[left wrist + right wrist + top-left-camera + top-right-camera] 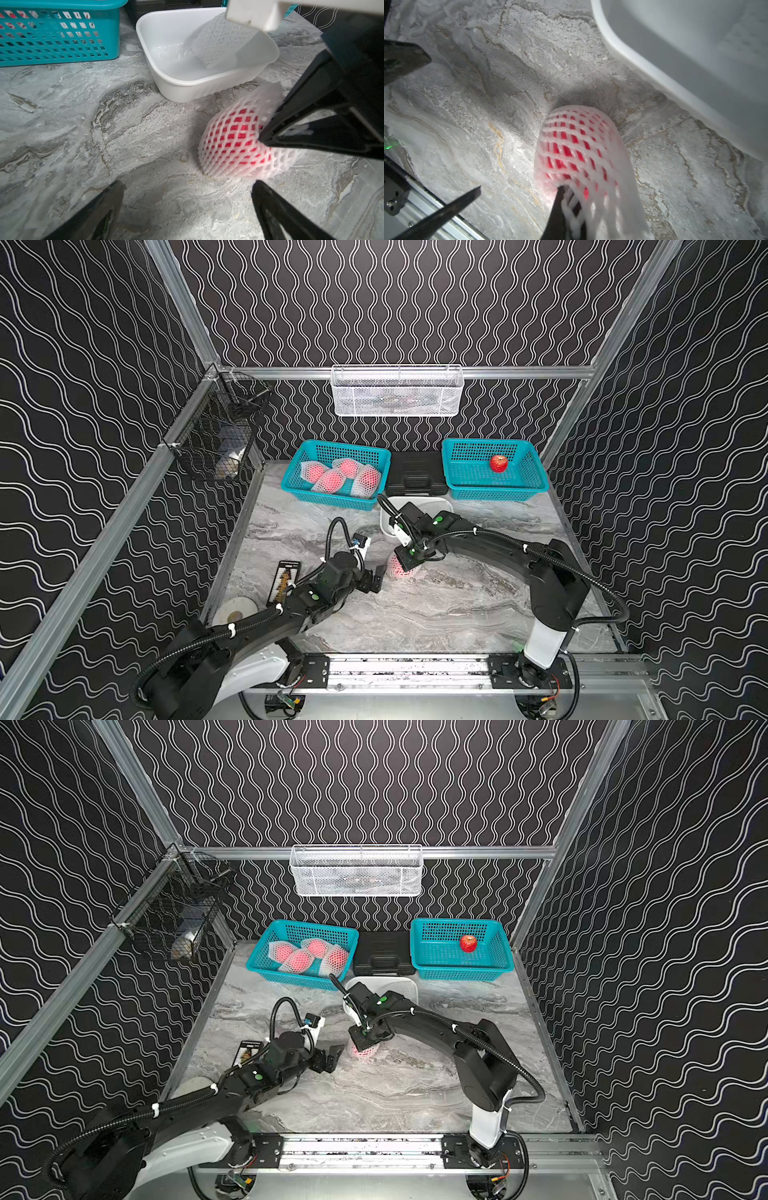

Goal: Remove foam nets from apples
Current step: Remove the foam net from the apple.

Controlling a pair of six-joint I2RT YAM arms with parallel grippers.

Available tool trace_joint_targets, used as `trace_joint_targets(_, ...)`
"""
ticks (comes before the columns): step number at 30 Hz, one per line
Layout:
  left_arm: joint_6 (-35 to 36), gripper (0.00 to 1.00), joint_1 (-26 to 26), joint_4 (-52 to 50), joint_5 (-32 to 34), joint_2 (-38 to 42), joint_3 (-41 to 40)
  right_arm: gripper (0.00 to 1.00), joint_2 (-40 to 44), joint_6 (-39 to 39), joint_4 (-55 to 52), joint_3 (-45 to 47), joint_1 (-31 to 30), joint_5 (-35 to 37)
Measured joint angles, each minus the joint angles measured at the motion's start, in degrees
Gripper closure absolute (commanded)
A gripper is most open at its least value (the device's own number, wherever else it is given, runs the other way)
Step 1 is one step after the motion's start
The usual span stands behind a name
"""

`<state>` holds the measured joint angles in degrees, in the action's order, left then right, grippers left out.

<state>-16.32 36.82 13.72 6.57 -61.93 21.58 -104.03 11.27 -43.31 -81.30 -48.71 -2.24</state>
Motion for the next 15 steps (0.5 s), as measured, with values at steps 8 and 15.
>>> trace_joint_targets(8,0.04,0.01,0.0,-0.2,0.07,-0.15,0.15,0.46,0.07,-1.84,-1.79,-4.07,-0.31,-0.94)
trace_joint_targets(15,0.04,0.01,-0.04,-0.33,0.63,0.79,0.17,0.24,2.69,-2.29,-1.77,-5.44,-0.31,-1.68)
